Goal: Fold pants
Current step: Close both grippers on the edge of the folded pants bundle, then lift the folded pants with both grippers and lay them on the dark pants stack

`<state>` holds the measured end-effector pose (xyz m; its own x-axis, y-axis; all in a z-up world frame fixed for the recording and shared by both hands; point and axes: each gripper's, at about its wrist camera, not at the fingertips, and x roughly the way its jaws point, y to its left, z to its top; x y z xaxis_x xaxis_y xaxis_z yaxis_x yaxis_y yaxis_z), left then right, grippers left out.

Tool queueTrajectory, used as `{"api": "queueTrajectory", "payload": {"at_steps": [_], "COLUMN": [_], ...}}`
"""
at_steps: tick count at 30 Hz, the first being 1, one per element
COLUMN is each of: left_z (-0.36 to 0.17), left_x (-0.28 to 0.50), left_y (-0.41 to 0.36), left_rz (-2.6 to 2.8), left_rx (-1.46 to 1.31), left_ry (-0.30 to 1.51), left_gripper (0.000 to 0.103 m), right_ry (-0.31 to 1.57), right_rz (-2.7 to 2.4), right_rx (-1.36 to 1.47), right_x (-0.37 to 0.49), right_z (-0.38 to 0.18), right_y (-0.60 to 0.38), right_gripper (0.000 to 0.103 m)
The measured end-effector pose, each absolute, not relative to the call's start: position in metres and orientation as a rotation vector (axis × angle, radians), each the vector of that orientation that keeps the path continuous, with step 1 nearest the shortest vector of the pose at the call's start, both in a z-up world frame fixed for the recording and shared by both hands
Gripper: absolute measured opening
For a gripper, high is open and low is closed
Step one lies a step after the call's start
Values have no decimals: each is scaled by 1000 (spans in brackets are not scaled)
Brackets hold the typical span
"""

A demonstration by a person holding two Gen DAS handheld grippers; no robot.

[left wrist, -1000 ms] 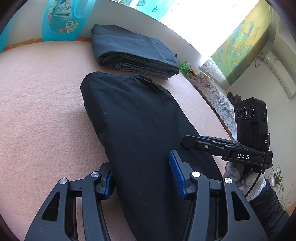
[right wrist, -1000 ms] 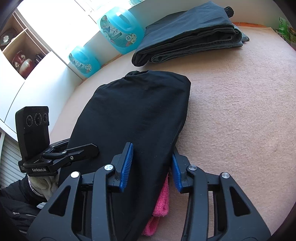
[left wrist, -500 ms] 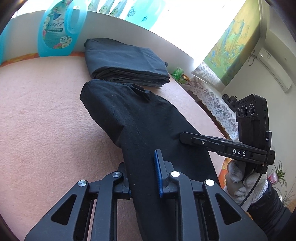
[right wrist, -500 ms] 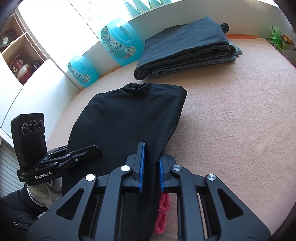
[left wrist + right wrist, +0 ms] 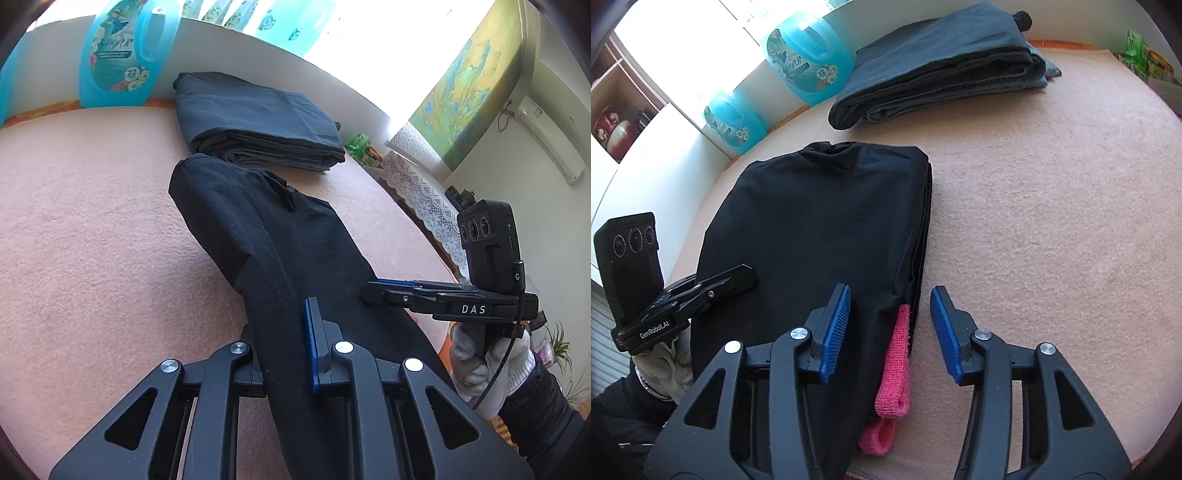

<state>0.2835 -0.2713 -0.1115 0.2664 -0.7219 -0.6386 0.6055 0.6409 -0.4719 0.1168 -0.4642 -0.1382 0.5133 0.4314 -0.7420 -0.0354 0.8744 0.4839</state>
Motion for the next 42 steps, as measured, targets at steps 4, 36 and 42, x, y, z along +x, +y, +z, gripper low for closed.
{"api": "queueTrajectory", "payload": {"at_steps": [4,36,42], "left_z": [-118,-11,11], "left_x": [285,307,335], "left_y": [-273,-297,-317], "left_rz": [-894,-912,-916], "left_rx": [-137,-108,-86], "left_ry": [952,686,629], "left_gripper": [13,11,11], "right_ry": [996,659,623], "right_rz": [397,294,265], "right_rx": [516,311,259], "right_x": [119,127,158], "right_z": [-147,-5,21], "right_y": [-457,-436,-447], "right_gripper": [41,16,16]}}
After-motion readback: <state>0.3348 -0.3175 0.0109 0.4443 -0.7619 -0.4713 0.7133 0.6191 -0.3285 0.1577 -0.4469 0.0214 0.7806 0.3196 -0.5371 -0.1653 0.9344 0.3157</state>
